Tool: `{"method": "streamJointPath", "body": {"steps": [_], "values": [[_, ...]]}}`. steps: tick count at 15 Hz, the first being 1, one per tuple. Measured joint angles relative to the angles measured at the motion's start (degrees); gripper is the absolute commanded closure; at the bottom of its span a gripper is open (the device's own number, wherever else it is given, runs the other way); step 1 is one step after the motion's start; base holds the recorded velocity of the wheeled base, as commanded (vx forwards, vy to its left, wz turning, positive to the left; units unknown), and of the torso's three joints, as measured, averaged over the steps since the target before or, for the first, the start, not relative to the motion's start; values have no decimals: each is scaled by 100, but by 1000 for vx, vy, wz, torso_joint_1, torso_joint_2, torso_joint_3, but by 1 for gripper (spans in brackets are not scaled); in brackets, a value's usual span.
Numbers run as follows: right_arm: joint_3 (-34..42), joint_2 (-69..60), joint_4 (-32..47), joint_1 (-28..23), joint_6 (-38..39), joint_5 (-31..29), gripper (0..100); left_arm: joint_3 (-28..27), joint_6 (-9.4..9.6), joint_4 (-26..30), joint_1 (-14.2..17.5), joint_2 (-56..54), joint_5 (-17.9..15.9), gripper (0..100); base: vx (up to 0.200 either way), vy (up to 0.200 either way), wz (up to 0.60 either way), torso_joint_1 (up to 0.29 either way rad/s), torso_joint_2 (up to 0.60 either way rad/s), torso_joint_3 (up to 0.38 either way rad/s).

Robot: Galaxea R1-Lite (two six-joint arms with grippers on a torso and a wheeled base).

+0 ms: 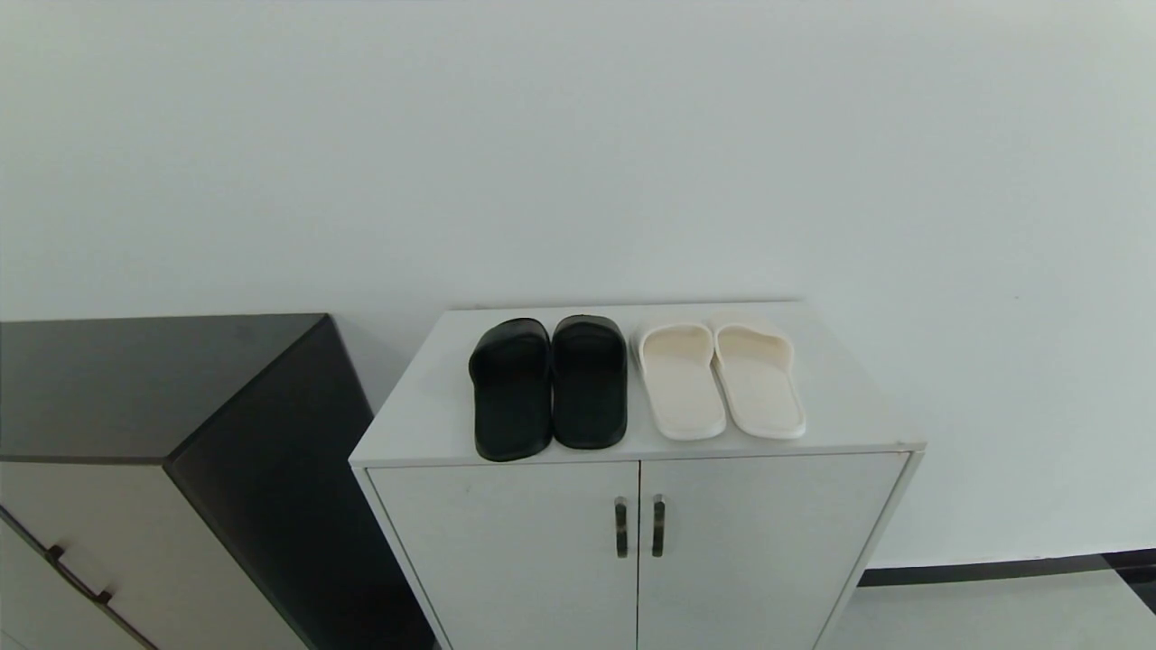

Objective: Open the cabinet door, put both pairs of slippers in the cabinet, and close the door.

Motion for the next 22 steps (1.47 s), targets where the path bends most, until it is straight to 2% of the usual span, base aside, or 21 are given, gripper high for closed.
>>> {"method": "streamJointPath", "body": {"steps": [3, 6, 11, 18, 22], "values": [[-485, 1133, -217, 1128, 222, -393, 0, 0, 13, 0, 0, 0, -55, 100, 0, 0, 0, 0, 0, 0], [-1276, 2064, -182, 1791, 586, -751, 0, 0, 24, 2, 2, 0, -251, 100, 0, 0, 0, 0, 0, 0], [-2526, 3740, -151, 2786, 1158, -2260, 0, 0, 27, 2, -1, 0, -258, 100, 0, 0, 0, 0, 0, 0], [-3717, 5617, -200, 2944, 1475, -3368, 0, 0, 24, 2, 0, 0, -260, 100, 0, 0, 0, 0, 0, 0], [-4306, 6381, -389, 2892, 1331, -3516, 0, 0, 21, 2, 0, 0, -256, 100, 0, 0, 0, 0, 0, 0]]}}
